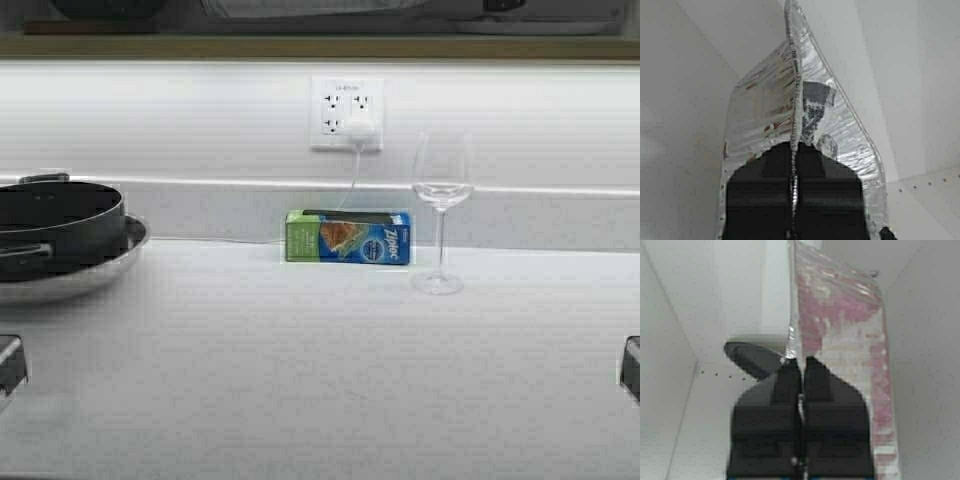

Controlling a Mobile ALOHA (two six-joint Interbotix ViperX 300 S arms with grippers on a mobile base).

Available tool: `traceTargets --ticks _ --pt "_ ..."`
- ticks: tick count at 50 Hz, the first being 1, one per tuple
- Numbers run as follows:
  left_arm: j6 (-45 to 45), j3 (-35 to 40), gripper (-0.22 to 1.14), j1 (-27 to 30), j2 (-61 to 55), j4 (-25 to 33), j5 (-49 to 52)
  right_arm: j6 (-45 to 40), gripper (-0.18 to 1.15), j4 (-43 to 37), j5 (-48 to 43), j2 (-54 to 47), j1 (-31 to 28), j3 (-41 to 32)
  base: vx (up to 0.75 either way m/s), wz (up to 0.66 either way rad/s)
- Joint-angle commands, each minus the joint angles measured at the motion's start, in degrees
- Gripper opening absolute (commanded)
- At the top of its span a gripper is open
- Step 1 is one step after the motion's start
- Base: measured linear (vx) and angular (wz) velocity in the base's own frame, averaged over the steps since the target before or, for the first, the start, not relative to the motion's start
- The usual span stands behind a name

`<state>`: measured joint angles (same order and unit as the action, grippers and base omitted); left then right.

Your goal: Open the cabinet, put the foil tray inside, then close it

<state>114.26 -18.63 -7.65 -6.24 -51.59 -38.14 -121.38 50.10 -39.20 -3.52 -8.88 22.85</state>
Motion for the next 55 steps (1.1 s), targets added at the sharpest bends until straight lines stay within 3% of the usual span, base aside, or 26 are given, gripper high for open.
traceTargets --ticks 1,5,9,18,22,24,40,48,52,55 --pt "0.3 0.4 0.03 -0.6 1.7 1.4 0.2 -0.3 0.08 -0.1 0.0 0.9 -0.4 -0.8 0.04 -0.01" --pt "-0.5 0.1 0.06 -0.6 1.4 4.0 0.1 -0.1 0.15 -0.1 -0.5 0.8 -0.4 -1.2 0.03 0.00" --pt "-1.8 -0.4 0.17 -0.6 1.4 7.0 0.1 0.1 0.34 0.0 -2.2 0.8 -0.4 -1.6 0.02 0.00" --pt "-5.5 -0.4 0.76 -0.6 1.6 11.2 0.6 1.6 0.92 -0.5 -1.1 1.1 0.0 -1.0 0.01 0.00" --pt "-6.3 -0.5 0.99 -0.6 1.8 12.2 1.7 2.5 0.96 -0.6 0.2 1.2 0.6 -0.6 0.00 0.00" --pt "-6.5 -0.5 1.04 -0.6 1.8 12.5 2.2 2.9 0.95 -0.7 0.4 1.3 1.0 -0.5 0.00 0.00" --pt "-6.8 -0.5 1.02 1.5 4.5 12.6 2.7 3.6 0.95 -0.4 1.5 1.9 4.2 -0.5 0.00 0.00" --pt "-10.5 -1.6 1.00 3.7 6.8 12.7 1.8 8.1 0.93 0.4 0.2 3.3 5.3 -0.3 0.00 0.00" --pt "-14.9 -1.5 0.89 3.5 8.2 12.6 1.8 13.0 0.85 0.4 0.2 4.7 4.9 -0.1 0.00 0.00" --pt "-18.9 -1.8 0.70 2.7 9.4 12.6 2.5 16.6 0.71 0.2 2.3 5.8 4.7 0.5 0.00 0.00"
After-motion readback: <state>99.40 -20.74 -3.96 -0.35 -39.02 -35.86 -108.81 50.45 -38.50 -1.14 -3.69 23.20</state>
